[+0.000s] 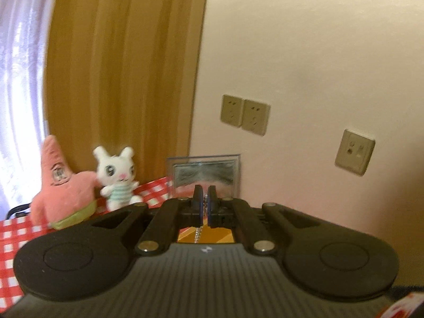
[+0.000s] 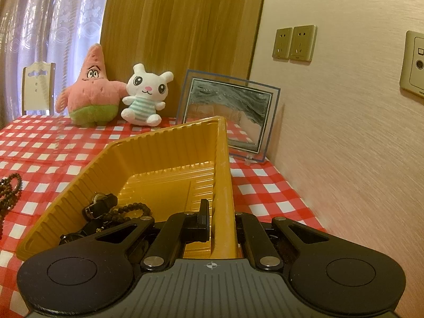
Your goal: Organize jewelry
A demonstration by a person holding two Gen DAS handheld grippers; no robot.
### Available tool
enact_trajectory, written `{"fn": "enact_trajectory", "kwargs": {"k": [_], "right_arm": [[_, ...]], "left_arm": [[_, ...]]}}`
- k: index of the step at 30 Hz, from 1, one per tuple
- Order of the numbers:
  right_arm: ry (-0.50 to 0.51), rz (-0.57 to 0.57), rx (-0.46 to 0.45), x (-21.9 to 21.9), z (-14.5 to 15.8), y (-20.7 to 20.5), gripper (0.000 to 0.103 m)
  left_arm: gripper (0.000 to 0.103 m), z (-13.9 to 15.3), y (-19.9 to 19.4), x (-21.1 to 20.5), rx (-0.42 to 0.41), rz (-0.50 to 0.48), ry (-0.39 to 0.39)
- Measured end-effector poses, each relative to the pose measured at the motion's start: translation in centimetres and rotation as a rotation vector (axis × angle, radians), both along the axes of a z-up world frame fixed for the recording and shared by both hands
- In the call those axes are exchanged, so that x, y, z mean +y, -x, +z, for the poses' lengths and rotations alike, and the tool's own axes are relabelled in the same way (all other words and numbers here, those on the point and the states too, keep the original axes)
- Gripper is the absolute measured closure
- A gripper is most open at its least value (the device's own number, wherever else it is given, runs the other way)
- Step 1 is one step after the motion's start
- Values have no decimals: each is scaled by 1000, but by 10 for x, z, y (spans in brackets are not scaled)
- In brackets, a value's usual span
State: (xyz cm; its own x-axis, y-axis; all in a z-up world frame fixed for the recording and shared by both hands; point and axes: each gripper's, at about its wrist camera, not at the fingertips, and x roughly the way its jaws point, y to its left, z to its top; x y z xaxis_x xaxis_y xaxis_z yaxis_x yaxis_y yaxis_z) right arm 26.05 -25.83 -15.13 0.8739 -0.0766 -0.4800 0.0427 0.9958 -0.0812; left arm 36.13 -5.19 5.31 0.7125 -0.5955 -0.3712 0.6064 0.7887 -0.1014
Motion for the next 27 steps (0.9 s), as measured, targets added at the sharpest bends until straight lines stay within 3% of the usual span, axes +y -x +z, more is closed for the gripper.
{"fn": "enact_trajectory", "kwargs": {"k": [6,15,22,25,27], "right_arm": [[-4,0,-2,1,0,1,98],[-7,-3,0,0,0,-1,98],[-7,-3,-1,1,0,-2,98],[-7,-4,2,0,0,-2,98],[-7,-4,3,-1,-1,-3,98]], "left_arm": [[101,-23,-16,-26,77,-56,36],[101,-106,-30,-57,270,-66,-75],[101,-151,-34,-63,373,-42,-120],[94,-161,-31,-65,390,-29,-123],[73,-162,-28,-63,399,-24,-111]]}}
